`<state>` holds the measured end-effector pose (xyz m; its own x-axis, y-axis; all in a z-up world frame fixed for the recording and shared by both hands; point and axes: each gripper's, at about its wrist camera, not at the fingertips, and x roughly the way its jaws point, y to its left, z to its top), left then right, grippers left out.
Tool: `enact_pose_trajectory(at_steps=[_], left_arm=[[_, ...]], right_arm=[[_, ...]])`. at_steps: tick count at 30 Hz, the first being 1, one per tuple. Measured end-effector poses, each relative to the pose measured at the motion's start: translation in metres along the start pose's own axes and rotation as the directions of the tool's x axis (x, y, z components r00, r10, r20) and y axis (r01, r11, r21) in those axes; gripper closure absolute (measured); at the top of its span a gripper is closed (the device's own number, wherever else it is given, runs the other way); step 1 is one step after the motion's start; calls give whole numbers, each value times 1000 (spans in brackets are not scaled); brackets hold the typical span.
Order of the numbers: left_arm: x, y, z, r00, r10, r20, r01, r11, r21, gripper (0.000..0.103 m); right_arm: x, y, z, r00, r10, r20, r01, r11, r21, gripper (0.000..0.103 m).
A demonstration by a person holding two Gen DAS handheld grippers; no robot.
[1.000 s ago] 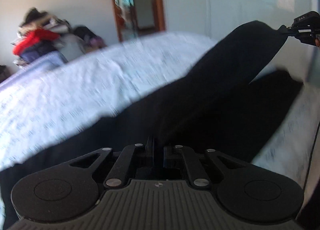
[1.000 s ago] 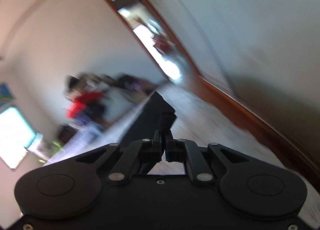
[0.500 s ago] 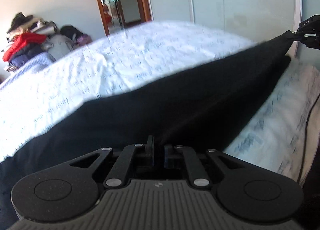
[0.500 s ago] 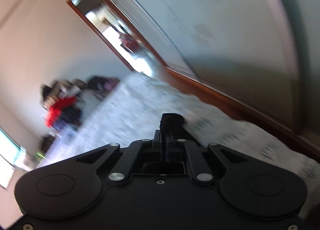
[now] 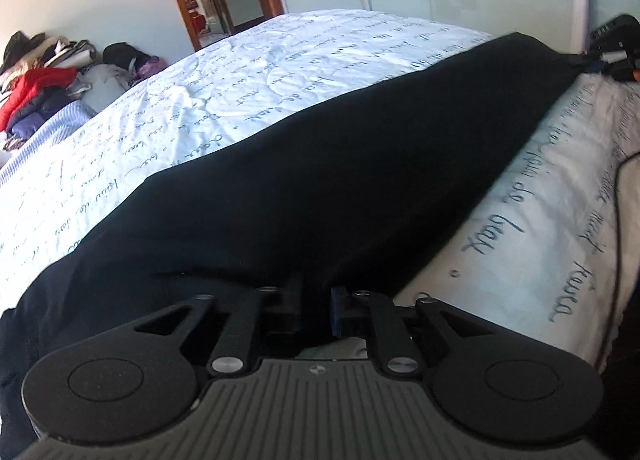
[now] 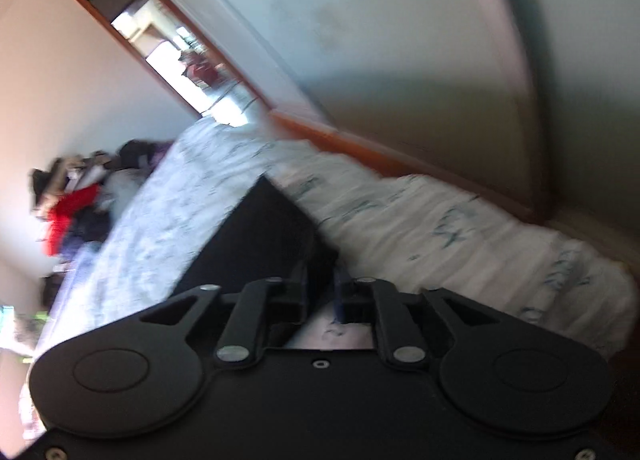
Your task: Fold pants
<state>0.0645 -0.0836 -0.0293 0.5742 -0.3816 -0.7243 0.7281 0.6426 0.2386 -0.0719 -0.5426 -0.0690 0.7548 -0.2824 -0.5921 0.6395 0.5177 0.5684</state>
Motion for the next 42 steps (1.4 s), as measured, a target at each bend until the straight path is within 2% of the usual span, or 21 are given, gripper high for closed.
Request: enact_pose_trajectory(at_steps=[2, 3, 4, 6, 7, 9, 12, 14, 16, 18, 19, 21, 23, 26, 28, 31, 33, 35, 36, 39, 42], left_arm=[[-8, -3, 0, 1000, -18, 7, 18, 1000, 24, 67], [-12, -4, 0, 1000, -28, 12, 28, 999, 32, 64], [-17, -4, -1, 999, -42, 16, 42, 998, 38, 59], [-24, -1, 0, 997, -71, 29, 70, 997, 29, 55], [-29, 1, 0, 996, -77, 38, 76, 997, 20, 55], [-36, 8, 1, 996, -57, 65, 58, 998, -4, 53], [-41, 28, 2, 995, 57, 81, -51, 996, -76, 49], [-41, 47, 1, 983, 175, 61, -164, 976, -145, 43], [-38, 68, -4, 957, 290, 20, -279, 937, -209, 41], [-38, 89, -12, 935, 354, -29, -349, 900, -263, 41], [-41, 100, -17, 924, 378, -49, -375, 879, -295, 41], [-51, 123, -29, 904, 419, -81, -418, 828, -374, 41], [-64, 147, -42, 882, 453, -126, -458, 766, -451, 41], [-83, 171, -57, 839, 516, -173, -524, 682, -510, 40], [-95, 182, -64, 808, 560, -185, -563, 641, -521, 37], [-113, 193, -71, 785, 592, -184, -584, 606, -540, 27], [-115, 193, -77, 779, 599, -186, -591, 603, -535, 26], [-115, 196, -82, 775, 601, -196, -601, 603, -524, 26], [-114, 197, -83, 773, 602, -201, -604, 600, -524, 26], [-116, 203, -91, 780, 593, -199, -590, 589, -552, 26], [-120, 206, -94, 780, 598, -186, -580, 578, -574, 26]], right_arm=[[-18, 17, -2, 991, -77, 112, 87, 993, -81, 80], [-27, 32, -4, 984, -70, 164, 92, 987, -134, 80], [-31, 49, -6, 983, -32, 181, 68, 978, -197, 80], [-24, 94, -12, 989, 104, 108, -58, 929, -365, 79], [-16, 122, -20, 983, 181, 30, -149, 881, -449, 79], [1, 176, -43, 944, 304, -128, -320, 751, -577, 79], [26, 247, -80, 876, 378, -298, -472, 552, -687, 79], [41, 287, -106, 837, 387, -387, -538, 447, -715, 79], [47, 316, -137, 791, 380, -480, -604, 357, -712, 79], [41, 332, -171, 741, 362, -566, -663, 261, -701, 79], [34, 337, -187, 724, 359, -588, -677, 212, -705, 79], [14, 343, -216, 710, 365, -603, -676, 110, -729, 79], [-9, 349, -245, 709, 374, -598, -639, -16, -769, 79], [-37, 365, -296, 689, 369, -624, -573, -251, -780, 73], [-50, 376, -322, 679, 368, -635, -536, -342, -772, 71], [-61, 390, -347, 677, 380, -630, -488, -410, -771, 71], [-65, 399, -358, 656, 377, -653, -498, -433, -751, 69], [-65, 408, -370, 639, 369, -675, -518, -443, -732, 61], [-63, 412, -378, 648, 369, -666, -502, -449, -739, 58], [-55, 419, -412, 700, 359, -618, -412, -503, -760, 59], [-53, 419, -435, 727, 400, -559, -299, -549, -781, 62]])
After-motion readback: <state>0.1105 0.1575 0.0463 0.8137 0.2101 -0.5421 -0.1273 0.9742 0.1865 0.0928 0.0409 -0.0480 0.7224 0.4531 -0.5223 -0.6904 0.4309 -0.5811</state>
